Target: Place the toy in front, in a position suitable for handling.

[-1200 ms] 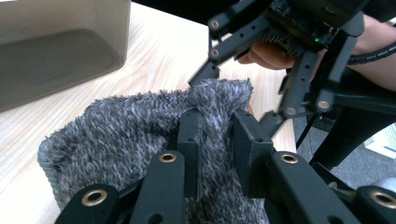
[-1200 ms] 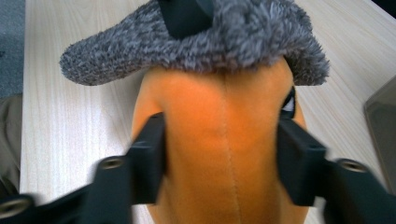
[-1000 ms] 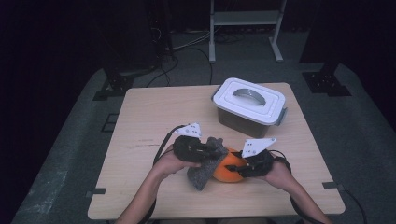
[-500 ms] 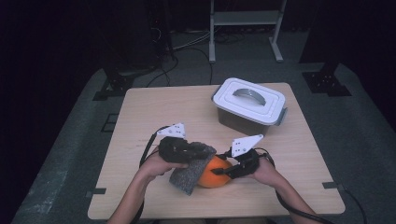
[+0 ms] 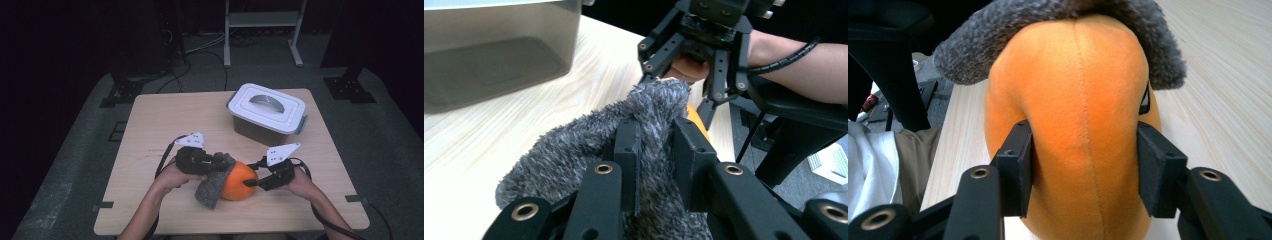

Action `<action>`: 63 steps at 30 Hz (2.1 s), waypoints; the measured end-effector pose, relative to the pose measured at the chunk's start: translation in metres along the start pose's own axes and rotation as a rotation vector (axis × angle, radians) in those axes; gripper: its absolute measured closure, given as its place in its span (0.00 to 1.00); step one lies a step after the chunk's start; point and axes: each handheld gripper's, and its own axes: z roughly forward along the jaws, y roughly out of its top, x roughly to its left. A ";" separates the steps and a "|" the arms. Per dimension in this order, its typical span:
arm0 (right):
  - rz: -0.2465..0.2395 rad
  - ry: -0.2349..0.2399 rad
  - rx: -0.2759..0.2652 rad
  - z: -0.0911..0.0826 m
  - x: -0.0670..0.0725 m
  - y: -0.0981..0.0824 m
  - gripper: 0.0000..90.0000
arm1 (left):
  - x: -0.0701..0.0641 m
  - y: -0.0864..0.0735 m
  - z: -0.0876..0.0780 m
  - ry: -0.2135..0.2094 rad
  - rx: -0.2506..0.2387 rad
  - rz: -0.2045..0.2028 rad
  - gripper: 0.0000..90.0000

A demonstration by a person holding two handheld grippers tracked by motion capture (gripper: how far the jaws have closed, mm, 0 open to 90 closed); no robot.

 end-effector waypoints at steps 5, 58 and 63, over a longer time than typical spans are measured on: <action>0.037 -0.030 0.025 -0.002 0.003 0.003 0.34 | 0.000 0.001 0.008 -0.005 0.008 -0.006 0.82; 0.036 -0.144 0.017 0.001 0.007 0.011 0.50 | -0.010 -0.013 -0.003 0.023 0.024 0.051 0.83; -0.030 -0.142 0.042 0.009 0.018 0.017 0.51 | -0.013 0.005 0.002 0.017 0.022 0.081 0.83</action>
